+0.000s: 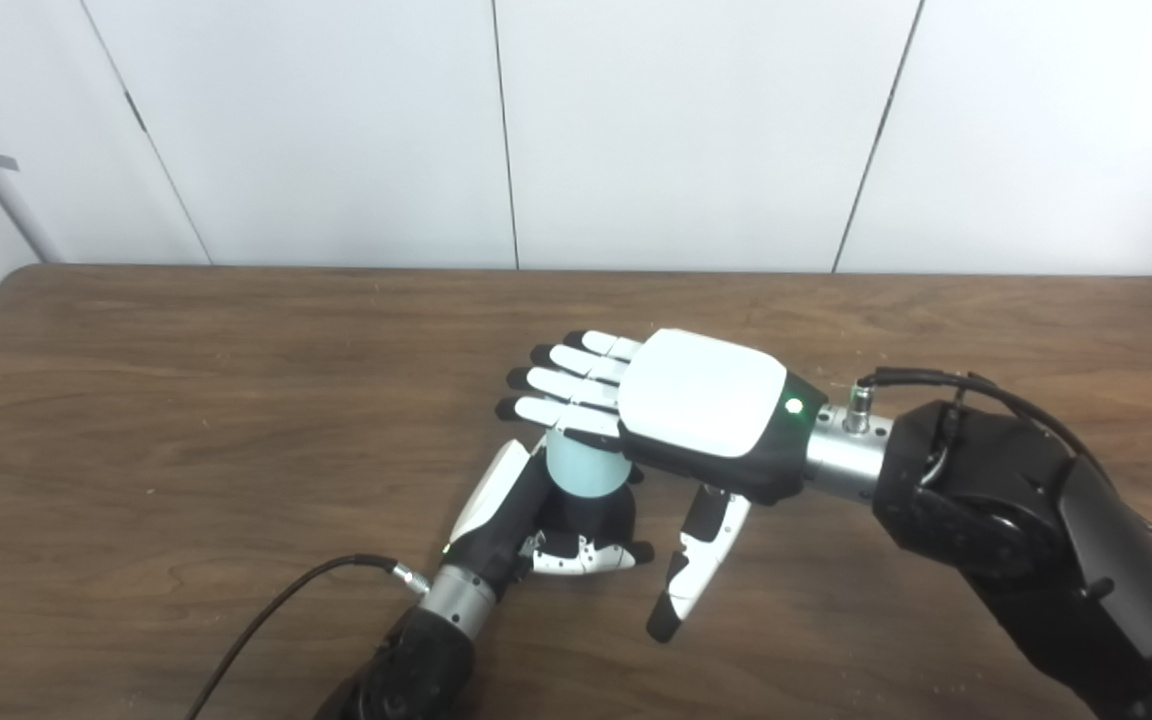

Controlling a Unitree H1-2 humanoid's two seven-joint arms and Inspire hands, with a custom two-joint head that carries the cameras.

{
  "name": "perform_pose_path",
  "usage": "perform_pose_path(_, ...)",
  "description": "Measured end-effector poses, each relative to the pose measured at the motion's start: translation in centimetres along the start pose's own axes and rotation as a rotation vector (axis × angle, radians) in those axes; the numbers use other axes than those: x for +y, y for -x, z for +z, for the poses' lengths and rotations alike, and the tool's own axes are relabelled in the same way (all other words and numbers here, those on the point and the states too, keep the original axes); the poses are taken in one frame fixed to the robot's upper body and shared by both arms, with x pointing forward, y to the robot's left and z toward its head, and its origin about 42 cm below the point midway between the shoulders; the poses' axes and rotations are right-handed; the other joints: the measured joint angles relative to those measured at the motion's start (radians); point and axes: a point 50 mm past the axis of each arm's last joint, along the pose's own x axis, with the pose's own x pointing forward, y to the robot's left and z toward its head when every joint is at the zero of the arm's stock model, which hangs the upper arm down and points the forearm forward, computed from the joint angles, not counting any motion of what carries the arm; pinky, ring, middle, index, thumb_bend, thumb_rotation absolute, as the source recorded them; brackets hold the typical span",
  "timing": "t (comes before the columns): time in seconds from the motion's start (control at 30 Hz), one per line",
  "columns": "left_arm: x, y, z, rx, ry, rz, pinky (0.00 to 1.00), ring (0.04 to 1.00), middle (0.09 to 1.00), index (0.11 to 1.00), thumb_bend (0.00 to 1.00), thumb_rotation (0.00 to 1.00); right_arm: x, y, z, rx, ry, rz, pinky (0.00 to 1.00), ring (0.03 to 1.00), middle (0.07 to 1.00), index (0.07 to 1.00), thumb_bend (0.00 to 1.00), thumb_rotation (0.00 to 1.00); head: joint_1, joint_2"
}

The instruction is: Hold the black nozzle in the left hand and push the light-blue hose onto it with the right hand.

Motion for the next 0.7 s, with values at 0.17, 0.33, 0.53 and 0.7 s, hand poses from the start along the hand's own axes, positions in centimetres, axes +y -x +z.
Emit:
perform_pose_path(0.17,0.03,0.02,-0.04,0.001,-0.003,-0.001,1.0,0.864,0.821,0.49,0.51,0.07,0.03,-0.02,-0.01,-0.002,0.002,-0.001,1.0,1.0,1.0,0.981,0.9,0.72,0.0,0.002)
perform_pose_path(0.33,0.07,0.04,-0.06,0.002,-0.006,-0.002,1.0,0.865,0.821,0.49,0.51,0.07,0.23,-0.11,-0.28,-0.004,-0.004,-0.005,1.0,1.0,1.0,0.981,0.9,0.72,0.0,0.003)
perform_pose_path(0.53,0.09,0.05,-0.04,0.002,-0.006,-0.002,1.0,0.865,0.822,0.49,0.51,0.07,0.29,-0.15,-0.41,-0.009,-0.021,-0.009,1.0,1.0,1.0,0.982,0.9,0.71,0.002,0.005)
perform_pose_path(0.7,0.1,0.06,-0.01,0.002,-0.006,-0.001,1.0,0.865,0.823,0.49,0.51,0.07,0.32,-0.17,-0.43,-0.015,-0.038,-0.012,1.0,1.0,1.0,0.982,0.91,0.71,0.002,0.005)
